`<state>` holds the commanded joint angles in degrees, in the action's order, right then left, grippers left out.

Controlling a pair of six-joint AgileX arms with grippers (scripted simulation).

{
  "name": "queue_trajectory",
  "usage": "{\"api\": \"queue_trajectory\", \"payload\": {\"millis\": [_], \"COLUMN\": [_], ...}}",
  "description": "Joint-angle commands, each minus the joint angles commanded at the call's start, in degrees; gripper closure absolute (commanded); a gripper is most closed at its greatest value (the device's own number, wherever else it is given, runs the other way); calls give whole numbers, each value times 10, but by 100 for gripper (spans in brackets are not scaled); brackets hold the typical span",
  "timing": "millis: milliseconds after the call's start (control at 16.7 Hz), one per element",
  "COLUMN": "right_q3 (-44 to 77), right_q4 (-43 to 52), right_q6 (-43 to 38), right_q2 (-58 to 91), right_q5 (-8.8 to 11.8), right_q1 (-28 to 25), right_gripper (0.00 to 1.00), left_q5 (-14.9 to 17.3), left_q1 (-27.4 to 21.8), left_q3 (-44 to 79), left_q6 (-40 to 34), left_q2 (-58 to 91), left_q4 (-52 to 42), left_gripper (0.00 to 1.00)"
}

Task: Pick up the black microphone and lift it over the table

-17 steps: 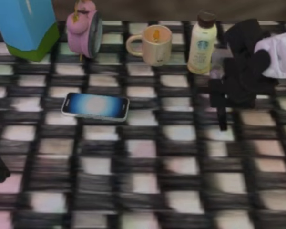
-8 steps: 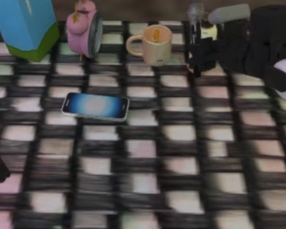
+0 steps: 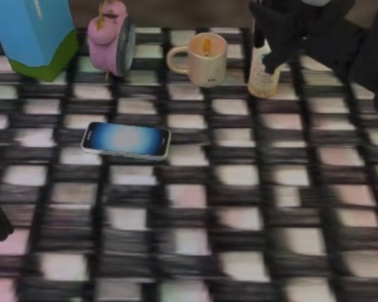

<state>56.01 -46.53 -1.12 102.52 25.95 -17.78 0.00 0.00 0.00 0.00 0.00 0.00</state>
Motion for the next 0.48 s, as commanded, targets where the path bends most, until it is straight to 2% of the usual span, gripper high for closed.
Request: {"api": "queue_trajectory", "payload": {"millis": [360, 480], "right_q3": [1, -9], "right_q4": [-2, 2], "right_q6": [0, -2], "right_q2": [-1, -18], "right_q5": [-1, -20], "right_q1": [-5, -24], "right_gripper": [100, 100], "left_q5": [0, 0], "left_q1": [0, 0], "left_q3": [0, 0], "left_q6": [0, 0], "left_q2": [0, 0], "left_q4": [0, 0], "left_gripper": [0, 0]}}
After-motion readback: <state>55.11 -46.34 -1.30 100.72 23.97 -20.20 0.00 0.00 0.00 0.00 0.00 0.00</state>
